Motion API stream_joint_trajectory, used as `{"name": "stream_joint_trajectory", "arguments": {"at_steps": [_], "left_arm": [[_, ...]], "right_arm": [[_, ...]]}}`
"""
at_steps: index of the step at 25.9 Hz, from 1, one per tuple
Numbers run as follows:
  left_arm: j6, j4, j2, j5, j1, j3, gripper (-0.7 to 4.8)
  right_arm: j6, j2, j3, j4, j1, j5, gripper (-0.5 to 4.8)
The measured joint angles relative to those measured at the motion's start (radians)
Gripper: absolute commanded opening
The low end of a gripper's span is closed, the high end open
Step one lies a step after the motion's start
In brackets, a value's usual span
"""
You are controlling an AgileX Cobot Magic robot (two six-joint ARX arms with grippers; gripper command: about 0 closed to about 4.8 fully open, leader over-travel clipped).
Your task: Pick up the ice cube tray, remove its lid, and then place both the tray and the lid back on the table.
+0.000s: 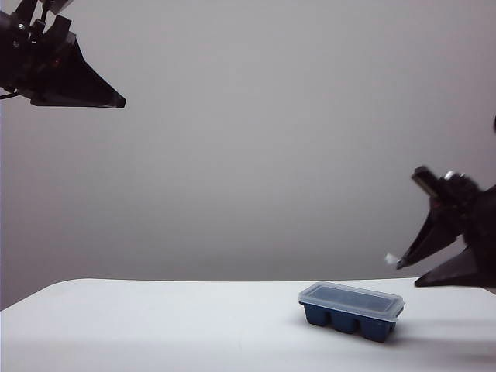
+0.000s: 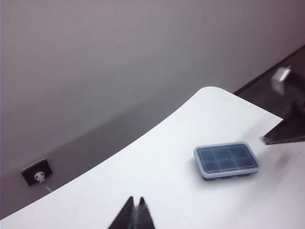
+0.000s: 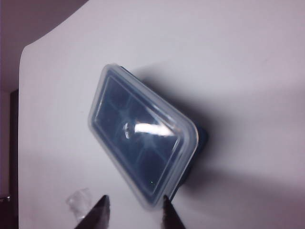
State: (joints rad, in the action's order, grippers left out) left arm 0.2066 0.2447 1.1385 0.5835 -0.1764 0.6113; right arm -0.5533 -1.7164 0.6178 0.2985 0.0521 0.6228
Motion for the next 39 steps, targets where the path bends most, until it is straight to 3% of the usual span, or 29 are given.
{"name": "stream_joint_trajectory", "arguments": {"at_steps": [1,4,9,35,39], "left_arm": [[0.000,0.001,0.000,0.000,0.000,0.000,-0.04],[0.000,0.003,0.000,0.000,0.000,0.000,-0.03],[0.000,0.005,0.000,0.037,0.000,0.000,-0.03],[0.003,0.006,0.000,0.038,0.000,0.000,-0.03],[0.003,0.006,0.001,0.038,0.000,0.000,-0.03]], "right_arm": [[0.000,-0.021,0.016,-0.009,0.000,0.005,2.25],[-0.006,-0.054,0.035,-0.053,0.000,0.010,2.25],[-0.006,-0.068,0.038,-0.064,0.000,0.005,1.78],[-0.006,-0.172,0.102,-0.081,0.030,-0.018,1.79],[-0.028,-0.185,0.102,-0.050,0.055,-0.021,1.36]]}}
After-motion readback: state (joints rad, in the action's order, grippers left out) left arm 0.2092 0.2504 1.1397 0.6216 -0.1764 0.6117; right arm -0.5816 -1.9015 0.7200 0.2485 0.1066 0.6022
